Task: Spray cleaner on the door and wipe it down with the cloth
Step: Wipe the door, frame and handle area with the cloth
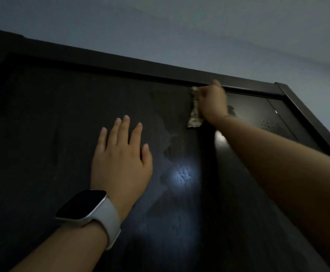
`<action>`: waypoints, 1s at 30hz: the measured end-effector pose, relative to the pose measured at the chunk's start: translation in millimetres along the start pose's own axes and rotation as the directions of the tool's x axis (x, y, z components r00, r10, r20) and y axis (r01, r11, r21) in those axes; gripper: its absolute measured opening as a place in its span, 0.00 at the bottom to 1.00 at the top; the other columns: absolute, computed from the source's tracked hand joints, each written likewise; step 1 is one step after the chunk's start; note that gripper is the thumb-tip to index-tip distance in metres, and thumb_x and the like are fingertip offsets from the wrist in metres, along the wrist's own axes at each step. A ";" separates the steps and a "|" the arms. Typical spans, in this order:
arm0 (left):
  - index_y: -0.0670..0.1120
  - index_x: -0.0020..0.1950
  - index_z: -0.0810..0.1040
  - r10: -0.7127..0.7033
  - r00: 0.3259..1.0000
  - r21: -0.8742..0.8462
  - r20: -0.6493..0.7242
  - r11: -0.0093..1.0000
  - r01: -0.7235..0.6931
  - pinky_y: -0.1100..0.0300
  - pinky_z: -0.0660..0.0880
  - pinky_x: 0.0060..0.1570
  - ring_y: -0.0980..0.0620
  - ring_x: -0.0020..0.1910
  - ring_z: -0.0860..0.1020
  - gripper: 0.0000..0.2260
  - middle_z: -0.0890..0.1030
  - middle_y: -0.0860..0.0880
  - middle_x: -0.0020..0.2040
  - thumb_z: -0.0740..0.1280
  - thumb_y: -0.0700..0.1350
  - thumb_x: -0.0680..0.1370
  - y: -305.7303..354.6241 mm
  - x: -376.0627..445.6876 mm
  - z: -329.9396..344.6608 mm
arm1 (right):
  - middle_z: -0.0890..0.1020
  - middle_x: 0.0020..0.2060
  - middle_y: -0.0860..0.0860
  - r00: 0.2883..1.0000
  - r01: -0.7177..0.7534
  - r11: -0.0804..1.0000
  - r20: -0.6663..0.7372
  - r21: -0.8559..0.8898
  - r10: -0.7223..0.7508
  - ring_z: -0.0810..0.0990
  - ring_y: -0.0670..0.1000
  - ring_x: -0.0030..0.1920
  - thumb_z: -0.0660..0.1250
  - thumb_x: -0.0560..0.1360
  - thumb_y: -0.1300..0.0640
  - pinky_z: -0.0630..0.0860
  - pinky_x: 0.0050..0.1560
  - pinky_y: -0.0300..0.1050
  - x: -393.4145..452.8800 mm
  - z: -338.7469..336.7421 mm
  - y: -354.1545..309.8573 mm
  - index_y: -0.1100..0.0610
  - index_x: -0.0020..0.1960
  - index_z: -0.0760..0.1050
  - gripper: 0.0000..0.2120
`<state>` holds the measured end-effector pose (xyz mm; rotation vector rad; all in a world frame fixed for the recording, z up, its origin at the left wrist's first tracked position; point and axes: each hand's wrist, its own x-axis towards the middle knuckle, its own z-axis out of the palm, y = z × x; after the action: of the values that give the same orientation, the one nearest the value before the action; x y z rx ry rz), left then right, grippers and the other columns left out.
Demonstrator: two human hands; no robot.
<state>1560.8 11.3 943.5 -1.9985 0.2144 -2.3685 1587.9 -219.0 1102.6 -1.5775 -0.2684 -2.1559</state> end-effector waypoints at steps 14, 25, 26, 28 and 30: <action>0.45 0.76 0.64 0.003 0.999 -0.056 0.038 0.998 -0.001 0.48 0.54 0.75 0.47 0.76 0.59 0.28 0.62 0.43 0.76 0.47 0.54 0.78 -0.9 -0.4 -2.7 | 0.69 0.64 0.56 1.000 0.006 1.000 -0.008 0.016 -0.006 0.73 0.57 0.58 0.62 0.78 0.65 0.74 0.61 0.47 -1.1 29.5 -91.1 0.62 0.56 0.79 0.10; 0.44 0.77 0.59 0.000 0.999 -0.160 0.054 0.987 0.009 0.53 0.47 0.76 0.49 0.78 0.54 0.22 0.57 0.45 0.78 0.52 0.46 0.82 -4.4 3.4 -8.8 | 0.68 0.46 0.51 0.914 0.399 0.904 0.020 0.156 -0.406 0.67 0.51 0.48 0.60 0.81 0.58 0.59 0.43 0.38 -37.8 22.8 -88.2 0.61 0.46 0.78 0.10; 0.44 0.77 0.58 0.022 0.998 -0.154 0.064 0.988 -0.012 0.54 0.46 0.76 0.49 0.78 0.53 0.22 0.56 0.45 0.79 0.52 0.46 0.83 -7.0 4.9 -9.0 | 0.67 0.46 0.50 0.893 0.443 0.884 0.011 0.152 -0.450 0.66 0.49 0.47 0.60 0.81 0.57 0.58 0.42 0.36 -54.1 16.9 -85.6 0.59 0.49 0.79 0.10; 0.43 0.77 0.58 0.074 0.991 -0.139 0.108 0.989 -0.059 0.54 0.46 0.75 0.48 0.78 0.53 0.22 0.56 0.44 0.79 0.51 0.47 0.83 -14.0 5.8 -11.8 | 0.65 0.45 0.48 0.850 0.521 0.842 0.004 0.141 -0.526 0.64 0.47 0.46 0.62 0.80 0.57 0.60 0.43 0.36 -92.3 2.7 -80.2 0.56 0.51 0.79 0.08; 0.41 0.75 0.63 0.106 0.987 -0.090 0.117 0.991 -0.095 0.52 0.51 0.75 0.47 0.76 0.58 0.23 0.61 0.43 0.77 0.49 0.48 0.82 -21.9 -0.8 -18.2 | 0.67 0.44 0.49 0.820 0.563 0.810 0.017 0.165 -0.573 0.65 0.48 0.45 0.61 0.80 0.56 0.65 0.42 0.41 -132.3 -12.6 -76.0 0.55 0.52 0.79 0.09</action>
<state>1544.4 34.6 942.5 -2.1057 0.4064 -2.2038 1573.8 -125.3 982.3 -1.6222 -1.0247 -2.4309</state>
